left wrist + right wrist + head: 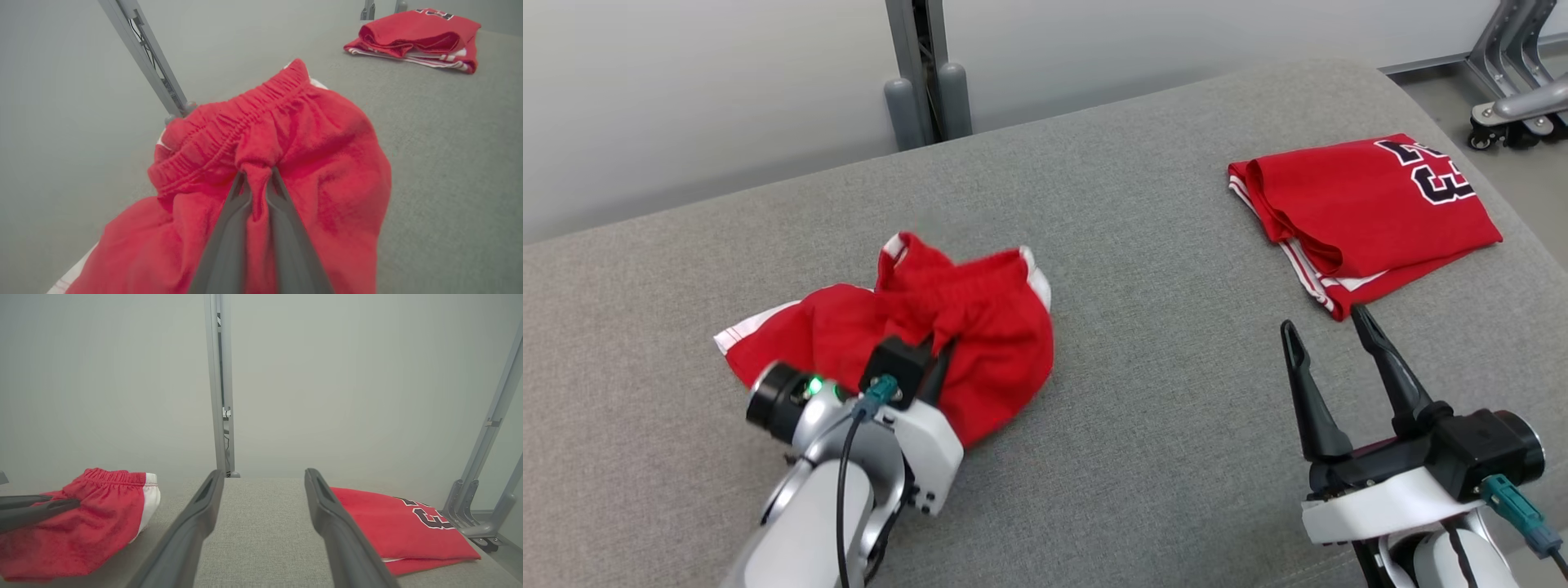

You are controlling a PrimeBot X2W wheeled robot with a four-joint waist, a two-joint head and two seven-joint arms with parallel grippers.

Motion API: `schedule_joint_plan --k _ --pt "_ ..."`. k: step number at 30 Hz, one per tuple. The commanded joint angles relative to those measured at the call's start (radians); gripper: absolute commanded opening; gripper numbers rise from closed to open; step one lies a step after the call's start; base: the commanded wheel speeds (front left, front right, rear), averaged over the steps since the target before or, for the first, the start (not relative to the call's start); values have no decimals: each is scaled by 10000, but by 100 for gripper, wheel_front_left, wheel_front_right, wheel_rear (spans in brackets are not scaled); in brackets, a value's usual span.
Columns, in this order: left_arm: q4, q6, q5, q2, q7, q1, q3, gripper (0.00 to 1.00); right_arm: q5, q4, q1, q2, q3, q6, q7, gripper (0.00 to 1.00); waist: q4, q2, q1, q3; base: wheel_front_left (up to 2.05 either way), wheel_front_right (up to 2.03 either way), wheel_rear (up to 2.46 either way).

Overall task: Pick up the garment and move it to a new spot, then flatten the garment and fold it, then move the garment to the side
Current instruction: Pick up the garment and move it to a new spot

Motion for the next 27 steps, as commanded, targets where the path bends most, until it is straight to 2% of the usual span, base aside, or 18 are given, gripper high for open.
schedule_joint_plan --k 1,8,9,10,11,17,27 --pt "89 95 -40 43 46 227 -8 0 81 8 109 -29 16 -3 -6 100 19 0 0 -74 0 0 0" --pt "426 291 -224 -97 145 682 -94 0 27 58 166 -31 70 -3 -6 100 292 0 0 -185 0 0 0" --pt "472 324 -260 -133 153 731 -75 8 9 74 159 -30 86 -3 -6 100 362 0 0 -200 0 0 0" --pt "521 428 -281 -168 135 772 -45 36 6 82 154 -29 119 -3 -5 100 435 0 0 -216 0 0 0" --pt "538 513 -276 -190 70 793 -34 100 4 87 153 -29 152 -3 -5 100 515 0 0 -239 0 0 0" --pt "95 1049 -733 -348 -571 1144 371 100 -8 214 214 -33 394 -3 -5 100 1090 0 0 -481 0 0 0" --pt "-1805 2153 -1486 -485 -2105 2623 1344 100 212 351 522 -35 529 -3 -5 100 2341 0 0 -1110 0 0 0"
